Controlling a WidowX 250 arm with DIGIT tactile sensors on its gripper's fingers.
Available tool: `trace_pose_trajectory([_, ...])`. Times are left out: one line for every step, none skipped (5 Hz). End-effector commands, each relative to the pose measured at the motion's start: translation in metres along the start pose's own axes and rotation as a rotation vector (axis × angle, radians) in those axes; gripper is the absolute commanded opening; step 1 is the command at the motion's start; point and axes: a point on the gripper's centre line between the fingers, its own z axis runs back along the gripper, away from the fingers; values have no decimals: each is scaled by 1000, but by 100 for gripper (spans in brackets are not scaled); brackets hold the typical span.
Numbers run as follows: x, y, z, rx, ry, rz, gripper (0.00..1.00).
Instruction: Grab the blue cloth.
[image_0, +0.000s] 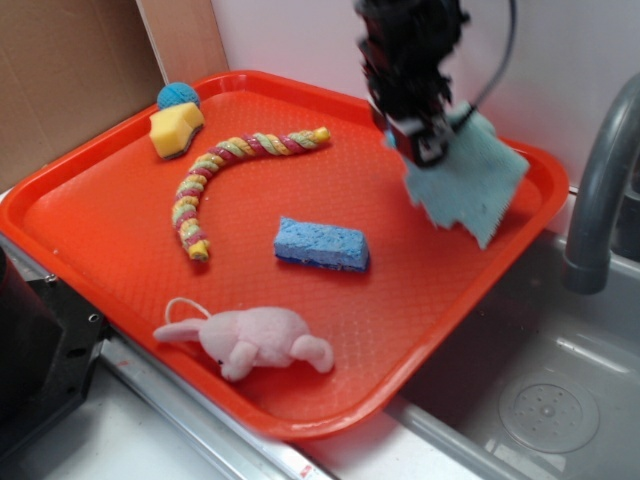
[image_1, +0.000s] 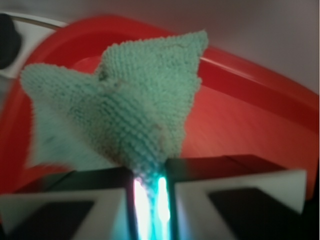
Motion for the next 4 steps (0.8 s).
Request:
trace_pose_trajectory([-48,55,113,184,18,473,0])
trace_pose_trajectory([-65,79,137,288,132,690,0])
trace_pose_trajectory([-74,78,157,281,129,704,0])
trace_pose_trajectory([-85,74,163,272,135,681,0])
